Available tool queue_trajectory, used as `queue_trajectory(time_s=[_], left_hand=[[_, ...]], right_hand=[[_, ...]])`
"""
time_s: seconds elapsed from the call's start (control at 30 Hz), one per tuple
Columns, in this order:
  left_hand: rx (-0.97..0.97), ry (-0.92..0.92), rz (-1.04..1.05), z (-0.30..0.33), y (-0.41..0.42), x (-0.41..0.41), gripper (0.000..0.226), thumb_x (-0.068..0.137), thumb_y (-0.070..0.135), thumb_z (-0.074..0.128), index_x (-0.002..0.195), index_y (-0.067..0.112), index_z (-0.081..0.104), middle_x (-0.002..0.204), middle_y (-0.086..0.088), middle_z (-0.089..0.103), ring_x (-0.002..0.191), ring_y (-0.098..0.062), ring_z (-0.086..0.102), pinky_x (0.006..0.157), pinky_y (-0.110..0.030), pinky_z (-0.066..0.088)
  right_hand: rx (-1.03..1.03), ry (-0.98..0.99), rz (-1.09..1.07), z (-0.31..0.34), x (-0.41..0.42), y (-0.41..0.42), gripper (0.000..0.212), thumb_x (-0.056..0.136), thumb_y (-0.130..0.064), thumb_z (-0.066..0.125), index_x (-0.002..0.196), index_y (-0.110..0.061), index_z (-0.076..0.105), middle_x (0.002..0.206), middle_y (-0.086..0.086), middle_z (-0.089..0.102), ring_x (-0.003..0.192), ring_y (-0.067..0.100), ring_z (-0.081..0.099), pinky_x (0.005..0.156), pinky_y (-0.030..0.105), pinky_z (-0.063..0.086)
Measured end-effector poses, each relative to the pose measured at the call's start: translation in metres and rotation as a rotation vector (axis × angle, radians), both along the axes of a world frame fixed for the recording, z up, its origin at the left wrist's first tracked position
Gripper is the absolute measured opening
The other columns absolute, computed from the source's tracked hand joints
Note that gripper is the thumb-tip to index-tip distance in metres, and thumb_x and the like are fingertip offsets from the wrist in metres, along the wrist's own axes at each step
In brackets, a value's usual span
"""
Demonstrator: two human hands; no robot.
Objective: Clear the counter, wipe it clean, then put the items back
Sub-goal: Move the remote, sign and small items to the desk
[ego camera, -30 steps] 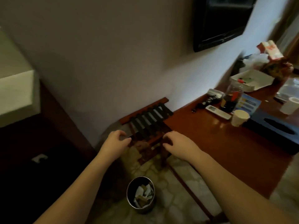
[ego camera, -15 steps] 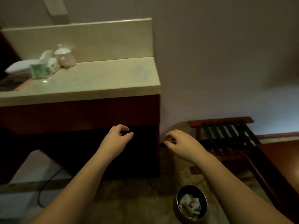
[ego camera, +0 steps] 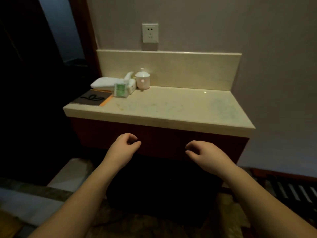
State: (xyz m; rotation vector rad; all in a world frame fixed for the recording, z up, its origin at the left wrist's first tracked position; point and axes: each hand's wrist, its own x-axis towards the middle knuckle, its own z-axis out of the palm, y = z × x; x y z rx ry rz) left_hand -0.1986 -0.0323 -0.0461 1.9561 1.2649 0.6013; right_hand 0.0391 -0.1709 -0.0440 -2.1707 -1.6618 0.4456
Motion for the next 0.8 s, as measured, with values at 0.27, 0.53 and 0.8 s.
queue_trajectory(time_s=[0.27,0.53,0.8], left_hand=[[0.195,-0.024,0.114,0.042,0.074,-0.024,0.021,0.091,0.028,0.063,0.108,0.016,0.060,0.113,-0.004,0.057,0.092,-0.014,0.053,0.074,-0.027,0.038],[0.263,0.068,0.178,0.064,0.149,-0.018,0.036,0.086,0.028,0.064,0.118,0.015,0.055,0.121,-0.002,0.054,0.092,-0.017,0.054,0.070,-0.029,0.039],[0.216,0.111,0.244,0.066,0.241,0.009,0.047,0.086,0.033,0.068,0.125,0.013,0.051,0.128,-0.004,0.049,0.100,-0.018,0.053,0.071,-0.029,0.048]], right_hand=[[0.172,-0.115,-0.019,0.071,-0.004,0.092,0.020,0.094,-0.032,0.052,0.105,-0.025,0.066,0.097,-0.010,0.063,0.090,0.013,0.058,0.076,0.028,0.043],[0.133,-0.077,-0.015,0.092,0.014,0.197,0.022,0.093,-0.031,0.050,0.104,-0.020,0.066,0.100,-0.002,0.069,0.090,0.015,0.064,0.071,0.027,0.046],[0.090,-0.010,0.004,0.087,0.040,0.305,0.026,0.091,-0.030,0.050,0.100,-0.014,0.068,0.089,0.005,0.069,0.090,0.024,0.064,0.077,0.033,0.051]])
